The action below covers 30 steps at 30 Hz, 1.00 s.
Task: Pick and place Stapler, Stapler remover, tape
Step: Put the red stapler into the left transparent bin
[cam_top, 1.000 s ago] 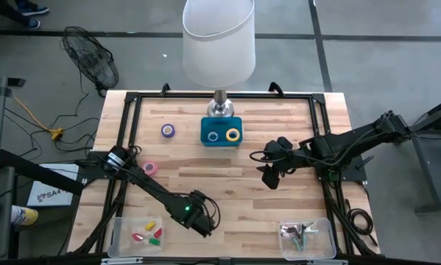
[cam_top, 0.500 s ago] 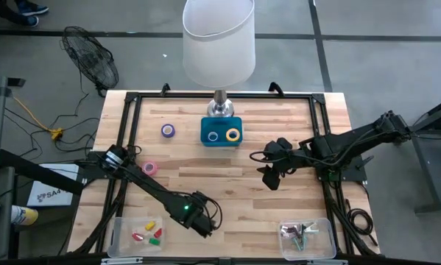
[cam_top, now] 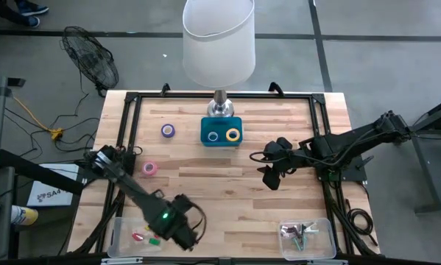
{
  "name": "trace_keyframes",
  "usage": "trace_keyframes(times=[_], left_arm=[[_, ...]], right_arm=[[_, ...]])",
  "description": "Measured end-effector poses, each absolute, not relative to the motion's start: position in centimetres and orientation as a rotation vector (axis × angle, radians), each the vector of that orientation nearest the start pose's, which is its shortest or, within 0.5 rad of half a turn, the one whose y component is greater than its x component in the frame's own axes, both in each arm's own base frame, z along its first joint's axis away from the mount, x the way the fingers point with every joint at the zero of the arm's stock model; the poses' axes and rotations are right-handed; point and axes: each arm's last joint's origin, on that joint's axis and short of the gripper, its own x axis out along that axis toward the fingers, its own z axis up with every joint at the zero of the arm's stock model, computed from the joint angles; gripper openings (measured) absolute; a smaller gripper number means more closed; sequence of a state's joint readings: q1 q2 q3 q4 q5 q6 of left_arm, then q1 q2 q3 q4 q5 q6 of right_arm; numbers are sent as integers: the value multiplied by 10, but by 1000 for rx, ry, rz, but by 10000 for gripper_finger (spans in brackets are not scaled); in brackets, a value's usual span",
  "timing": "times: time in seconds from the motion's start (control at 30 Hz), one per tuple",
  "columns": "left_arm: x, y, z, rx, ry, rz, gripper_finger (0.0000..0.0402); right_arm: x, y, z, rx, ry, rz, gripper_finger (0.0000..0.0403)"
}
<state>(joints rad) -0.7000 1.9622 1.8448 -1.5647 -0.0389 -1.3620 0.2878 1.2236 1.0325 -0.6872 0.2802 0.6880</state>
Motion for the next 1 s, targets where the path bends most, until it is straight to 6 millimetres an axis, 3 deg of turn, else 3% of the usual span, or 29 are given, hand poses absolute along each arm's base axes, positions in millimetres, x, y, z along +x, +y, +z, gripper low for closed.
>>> trace_keyframes(times=[0.47, 1.0], left_arm=[[208, -291, 269, -569, 1647, 782, 79], [213, -303, 235, -534, 1691, 816, 79]], right_arm=[[235, 61, 291, 383, 800, -271, 186], [236, 62, 291, 388, 802, -266, 186]])
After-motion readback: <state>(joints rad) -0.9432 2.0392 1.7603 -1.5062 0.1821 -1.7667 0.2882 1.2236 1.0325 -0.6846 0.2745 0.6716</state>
